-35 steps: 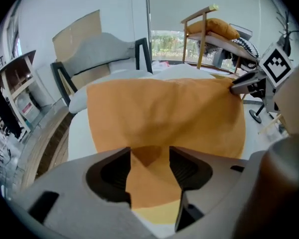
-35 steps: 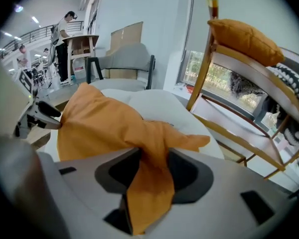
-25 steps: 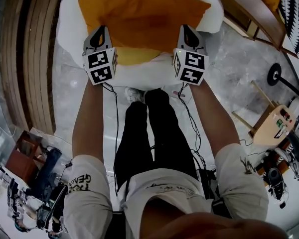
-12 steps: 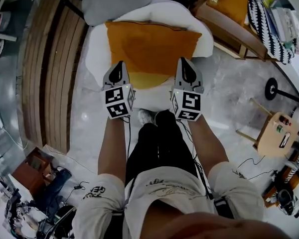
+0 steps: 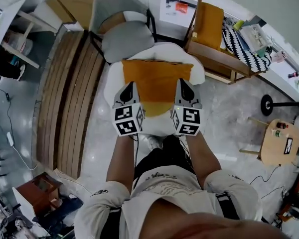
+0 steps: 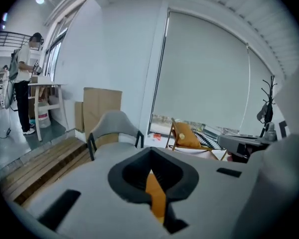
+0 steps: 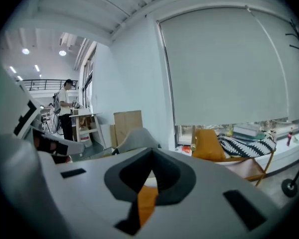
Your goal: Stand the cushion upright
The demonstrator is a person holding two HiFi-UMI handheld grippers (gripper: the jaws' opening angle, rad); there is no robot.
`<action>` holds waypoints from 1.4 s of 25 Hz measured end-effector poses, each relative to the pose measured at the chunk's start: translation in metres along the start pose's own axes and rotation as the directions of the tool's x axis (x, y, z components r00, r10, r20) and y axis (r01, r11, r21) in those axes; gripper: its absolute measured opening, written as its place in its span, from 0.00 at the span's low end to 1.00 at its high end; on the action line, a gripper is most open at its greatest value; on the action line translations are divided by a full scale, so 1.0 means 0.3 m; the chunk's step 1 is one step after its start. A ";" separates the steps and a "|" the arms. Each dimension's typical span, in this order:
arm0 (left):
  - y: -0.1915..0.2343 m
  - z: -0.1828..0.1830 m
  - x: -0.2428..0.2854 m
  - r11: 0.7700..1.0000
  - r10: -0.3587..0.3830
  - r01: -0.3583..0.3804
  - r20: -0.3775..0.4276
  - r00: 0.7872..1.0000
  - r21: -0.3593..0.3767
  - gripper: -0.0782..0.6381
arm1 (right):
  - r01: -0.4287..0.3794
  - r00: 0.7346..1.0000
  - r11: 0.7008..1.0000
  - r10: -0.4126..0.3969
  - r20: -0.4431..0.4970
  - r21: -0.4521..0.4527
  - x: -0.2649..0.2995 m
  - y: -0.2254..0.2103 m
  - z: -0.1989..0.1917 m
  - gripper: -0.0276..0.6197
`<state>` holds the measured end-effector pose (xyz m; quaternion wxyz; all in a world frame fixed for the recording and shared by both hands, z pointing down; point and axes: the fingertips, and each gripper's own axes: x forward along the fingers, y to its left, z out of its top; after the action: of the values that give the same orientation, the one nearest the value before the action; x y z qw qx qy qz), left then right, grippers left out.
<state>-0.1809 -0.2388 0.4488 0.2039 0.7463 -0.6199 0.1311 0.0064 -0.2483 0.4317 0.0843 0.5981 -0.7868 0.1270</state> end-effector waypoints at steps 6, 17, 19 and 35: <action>-0.021 0.227 -0.222 1.000 -0.020 0.020 0.128 0.992 0.003 0.14 | 0.003 0.994 0.999 -0.008 0.106 0.045 -0.136 0.029 0.265 0.08; -0.141 0.518 -0.417 0.992 -0.097 0.074 0.256 0.962 0.100 0.14 | -0.022 0.966 1.000 0.017 0.258 0.018 -0.355 0.062 0.564 0.08; -0.183 0.550 -0.414 0.990 -0.107 0.078 0.267 0.958 0.117 0.14 | -0.027 0.960 0.999 0.022 0.281 0.016 -0.363 0.041 0.601 0.08; -0.328 0.702 -0.386 0.992 -0.079 0.041 0.328 0.941 0.123 0.14 | -0.066 0.942 0.998 0.071 0.328 -0.025 -0.331 -0.078 0.757 0.08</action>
<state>-0.1195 -0.2216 0.1970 0.0573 0.7867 -0.6138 0.0326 0.0601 -0.2312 0.1892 -0.0483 0.5827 -0.8109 0.0230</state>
